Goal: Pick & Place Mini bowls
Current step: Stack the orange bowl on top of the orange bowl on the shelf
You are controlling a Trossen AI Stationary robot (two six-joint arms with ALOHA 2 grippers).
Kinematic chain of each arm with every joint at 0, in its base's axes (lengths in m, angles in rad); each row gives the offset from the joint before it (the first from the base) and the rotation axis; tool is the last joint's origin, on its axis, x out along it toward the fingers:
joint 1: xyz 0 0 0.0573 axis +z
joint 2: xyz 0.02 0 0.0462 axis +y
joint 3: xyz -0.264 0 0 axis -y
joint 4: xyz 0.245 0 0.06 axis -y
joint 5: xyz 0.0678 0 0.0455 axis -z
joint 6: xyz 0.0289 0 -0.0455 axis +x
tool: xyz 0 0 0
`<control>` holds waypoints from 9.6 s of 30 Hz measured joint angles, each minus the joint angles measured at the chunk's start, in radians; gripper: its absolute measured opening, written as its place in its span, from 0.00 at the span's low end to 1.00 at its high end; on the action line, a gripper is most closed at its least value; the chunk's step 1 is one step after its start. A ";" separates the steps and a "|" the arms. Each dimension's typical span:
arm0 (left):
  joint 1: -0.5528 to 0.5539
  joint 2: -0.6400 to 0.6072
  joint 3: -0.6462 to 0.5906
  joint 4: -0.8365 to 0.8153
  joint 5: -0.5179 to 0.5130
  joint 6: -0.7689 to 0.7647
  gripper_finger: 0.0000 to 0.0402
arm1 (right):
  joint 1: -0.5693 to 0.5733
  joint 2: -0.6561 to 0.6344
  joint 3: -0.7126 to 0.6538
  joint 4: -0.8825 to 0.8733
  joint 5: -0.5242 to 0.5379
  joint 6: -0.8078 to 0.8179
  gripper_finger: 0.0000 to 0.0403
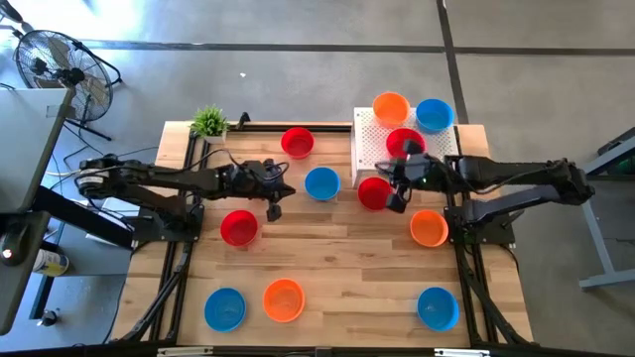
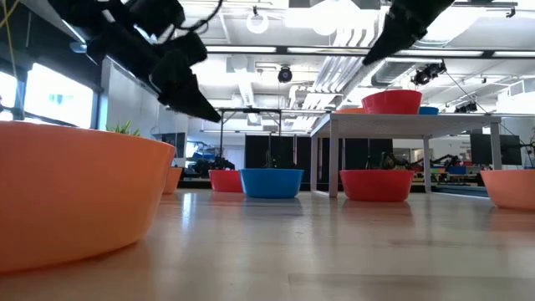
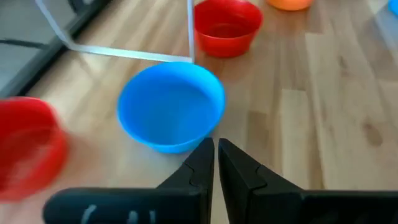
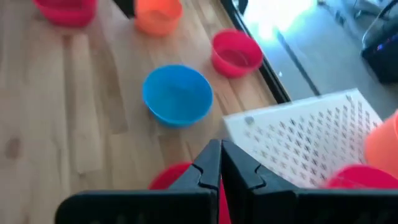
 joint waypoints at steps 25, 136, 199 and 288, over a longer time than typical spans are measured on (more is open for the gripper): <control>0.000 -0.196 0.000 -0.471 -0.115 -0.033 0.11 | 0.276 0.001 -0.594 1.232 0.069 -0.075 0.00; -0.464 0.116 -0.148 0.496 -0.123 0.076 0.00 | 0.277 0.020 -0.471 0.938 0.002 0.004 0.00; -0.307 -0.155 -0.464 0.725 -0.128 -0.004 0.00 | 0.337 0.707 0.247 0.138 -0.140 -0.127 0.01; -0.307 -0.155 -0.460 0.651 -0.414 0.004 0.00 | -0.667 0.657 0.834 -0.606 -0.228 -0.179 0.01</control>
